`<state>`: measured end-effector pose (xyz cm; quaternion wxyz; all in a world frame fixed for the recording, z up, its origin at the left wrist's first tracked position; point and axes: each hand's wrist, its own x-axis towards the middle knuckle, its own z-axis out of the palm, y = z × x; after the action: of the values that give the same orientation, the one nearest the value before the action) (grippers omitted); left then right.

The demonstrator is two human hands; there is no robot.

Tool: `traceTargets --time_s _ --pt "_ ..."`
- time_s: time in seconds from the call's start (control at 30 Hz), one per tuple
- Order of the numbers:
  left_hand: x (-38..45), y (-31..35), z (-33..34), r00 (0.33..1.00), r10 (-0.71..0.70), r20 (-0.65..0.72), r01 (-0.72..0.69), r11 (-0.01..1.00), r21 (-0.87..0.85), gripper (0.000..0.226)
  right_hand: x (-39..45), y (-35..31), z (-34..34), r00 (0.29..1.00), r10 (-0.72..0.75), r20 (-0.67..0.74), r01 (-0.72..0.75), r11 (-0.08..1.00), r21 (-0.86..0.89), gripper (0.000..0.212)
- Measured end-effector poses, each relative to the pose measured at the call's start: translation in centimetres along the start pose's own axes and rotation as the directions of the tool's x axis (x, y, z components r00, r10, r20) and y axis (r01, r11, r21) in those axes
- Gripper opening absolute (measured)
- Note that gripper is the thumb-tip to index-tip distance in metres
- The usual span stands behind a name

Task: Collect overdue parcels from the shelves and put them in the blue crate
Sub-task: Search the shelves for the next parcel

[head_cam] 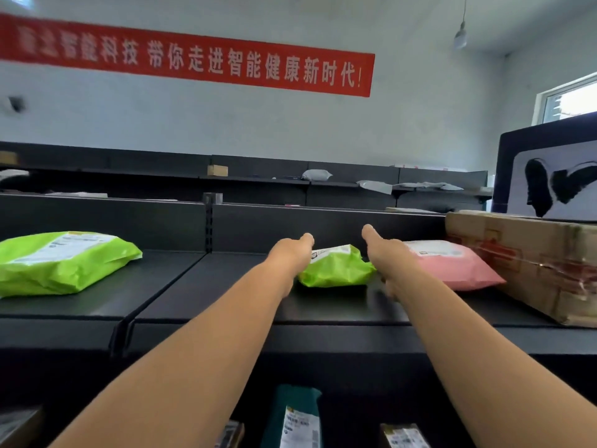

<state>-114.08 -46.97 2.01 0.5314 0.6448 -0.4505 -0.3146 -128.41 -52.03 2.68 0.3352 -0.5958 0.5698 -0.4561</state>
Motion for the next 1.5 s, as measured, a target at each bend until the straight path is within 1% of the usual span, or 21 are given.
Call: traceTargets --time_s 0.03,0.17,0.23,0.3,0.33,0.4,0.43,0.47,0.5,0.53,0.6,0.7,0.77,0.9,1.0,1.23,1.5 --pt "0.5 0.0 0.3 1.000 -0.007 -0.006 0.007 1.000 0.025 0.064 0.5 0.3 0.1 1.000 -0.008 0.009 0.008 1.000 -0.027 0.067" --pt "1.6 -0.6 1.1 0.998 -0.013 -0.062 0.021 0.989 0.145 0.054 2.4 1.8 0.9 0.998 -0.009 0.064 0.013 0.999 -0.053 0.071" --pt "1.7 -1.3 1.5 0.998 -0.007 -0.068 0.019 0.983 0.180 0.056 3.2 2.6 1.5 0.998 -0.002 0.066 0.006 0.999 -0.051 0.073" --pt "1.9 -1.8 1.7 0.998 0.012 -0.059 0.000 0.981 0.195 0.059 3.3 3.2 1.8 0.997 -0.010 0.077 0.014 0.999 -0.047 0.069" --pt "2.0 -2.0 1.7 0.998 0.028 -0.053 -0.018 0.984 0.179 0.055 3.2 3.3 1.9 0.996 -0.032 0.087 0.035 0.999 -0.036 0.062" --pt "2.3 -2.2 1.5 0.995 0.077 -0.065 -0.071 0.993 0.093 0.034 2.9 3.4 1.9 0.990 -0.089 0.107 0.086 0.996 0.036 0.035" --pt "2.2 -2.3 1.3 0.993 0.097 -0.075 -0.094 0.995 0.036 0.030 2.7 3.4 1.9 0.988 -0.104 0.115 0.095 0.992 0.086 0.024" --pt "2.3 -2.3 1.2 0.990 0.117 -0.079 -0.119 0.993 -0.020 0.039 2.5 3.4 1.8 0.986 -0.114 0.117 0.099 0.987 0.129 0.016" --pt "2.1 -2.3 1.0 0.987 0.140 -0.081 -0.146 0.987 -0.073 0.048 2.4 3.4 1.7 0.986 -0.119 0.119 0.097 0.980 0.171 0.014" --pt "2.0 -2.3 0.9 0.982 0.169 -0.089 -0.178 0.978 -0.111 0.055 2.2 3.4 1.7 0.985 -0.123 0.124 0.094 0.973 0.211 0.021" --pt "1.6 -2.1 0.8 0.967 0.222 -0.124 -0.240 0.957 -0.161 0.059 1.9 3.3 1.4 0.985 -0.125 0.121 0.081 0.945 0.318 0.038" --pt "1.3 -2.0 0.7 0.935 0.306 -0.180 -0.339 0.919 -0.201 0.059 1.1 3.3 1.3 0.976 -0.179 0.124 0.100 0.875 0.474 0.041" --pt "1.1 -2.0 0.7 0.914 0.353 -0.201 -0.392 0.895 -0.211 0.058 0.9 3.4 1.4 0.967 -0.236 0.094 0.154 0.837 0.525 0.046" --pt "0.8 -1.9 0.7 0.884 0.417 -0.209 -0.460 0.857 -0.232 0.058 0.6 3.5 1.3 0.936 -0.351 -0.028 0.313 0.793 0.523 0.052" --pt "0.8 -2.0 0.8 0.867 0.451 -0.212 -0.493 0.838 -0.233 0.059 0.2 3.5 1.1 0.915 -0.397 -0.075 0.372 0.756 0.539 0.055" --pt "0.8 -2.1 0.9 0.834 0.513 -0.205 -0.549 0.809 -0.211 0.058 -0.5 3.8 0.9 0.896 -0.427 -0.120 0.420 0.727 0.543 0.059" --pt "0.5 -2.1 0.9 0.825 0.531 -0.194 -0.562 0.806 -0.184 0.057 -1.0 3.8 0.9 0.886 -0.438 -0.150 0.450 0.736 0.506 0.057"
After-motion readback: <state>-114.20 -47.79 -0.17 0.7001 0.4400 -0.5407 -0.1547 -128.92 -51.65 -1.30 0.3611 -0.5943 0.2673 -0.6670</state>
